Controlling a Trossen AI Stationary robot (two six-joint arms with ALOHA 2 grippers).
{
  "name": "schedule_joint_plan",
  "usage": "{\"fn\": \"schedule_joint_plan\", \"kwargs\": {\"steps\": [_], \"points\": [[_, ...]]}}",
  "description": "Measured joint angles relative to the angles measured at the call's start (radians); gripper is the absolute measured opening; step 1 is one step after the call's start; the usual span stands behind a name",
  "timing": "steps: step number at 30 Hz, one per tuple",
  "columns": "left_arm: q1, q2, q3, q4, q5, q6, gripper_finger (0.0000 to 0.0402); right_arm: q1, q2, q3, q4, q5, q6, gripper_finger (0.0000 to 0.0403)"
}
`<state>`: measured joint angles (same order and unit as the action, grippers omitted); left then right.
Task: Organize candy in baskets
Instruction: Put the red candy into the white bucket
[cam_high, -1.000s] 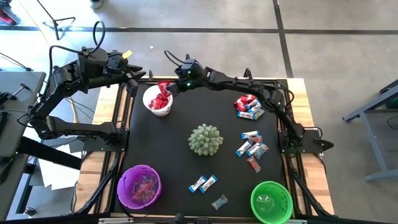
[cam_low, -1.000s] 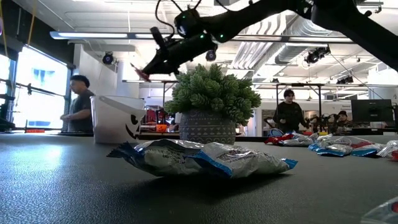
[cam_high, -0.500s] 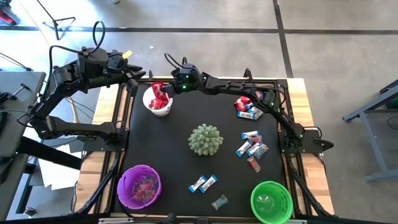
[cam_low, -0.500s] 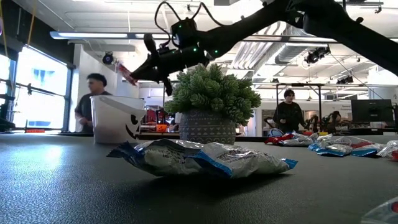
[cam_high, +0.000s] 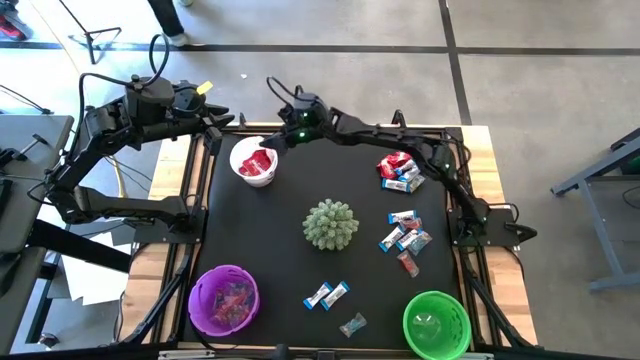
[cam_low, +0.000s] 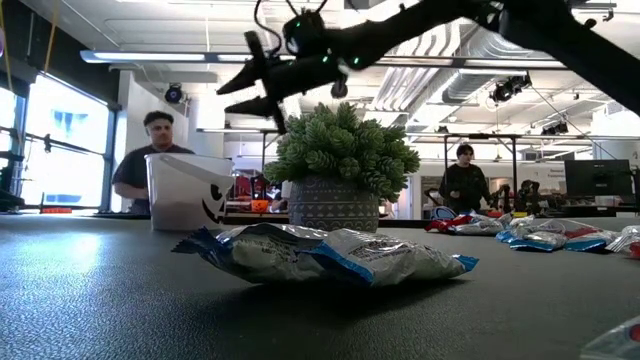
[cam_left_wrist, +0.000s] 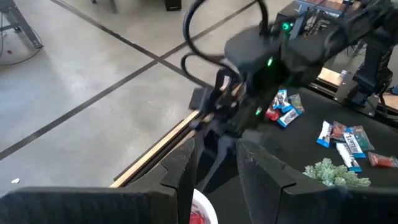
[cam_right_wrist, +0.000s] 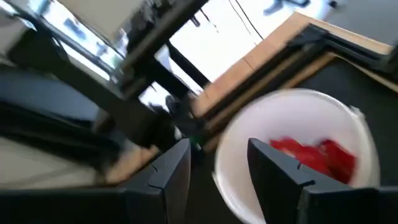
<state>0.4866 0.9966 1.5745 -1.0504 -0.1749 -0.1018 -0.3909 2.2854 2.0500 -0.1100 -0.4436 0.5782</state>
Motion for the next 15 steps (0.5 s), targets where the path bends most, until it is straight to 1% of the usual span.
{"fn": "schedule_joint_plan", "kwargs": {"steps": [4, 7, 12, 13, 15], "points": [[0.0, 0.0, 0.0, 0.0, 0.0, 0.001, 0.0104, -0.009, -0.09, 0.0, -0.318, 0.063, -0.157, 0.0137], [0.0, 0.004, 0.0, 0.0, 0.0, 0.0, 0.0104, -0.012, -0.155, 0.001, -0.595, 0.168, -0.256, 0.0128], [0.0, 0.031, 0.0, 0.001, 0.01, -0.001, 0.0104, -0.014, -0.201, 0.001, -1.036, 0.406, -0.282, 0.0124], [0.0, 0.041, 0.0, 0.001, 0.014, -0.001, 0.0104, -0.014, -0.203, 0.001, -1.1, 0.441, -0.269, 0.0124], [0.0, 0.065, 0.0, 0.001, 0.016, -0.001, 0.0104, -0.017, -0.202, -0.004, -1.236, 0.481, -0.248, 0.0124]]}}
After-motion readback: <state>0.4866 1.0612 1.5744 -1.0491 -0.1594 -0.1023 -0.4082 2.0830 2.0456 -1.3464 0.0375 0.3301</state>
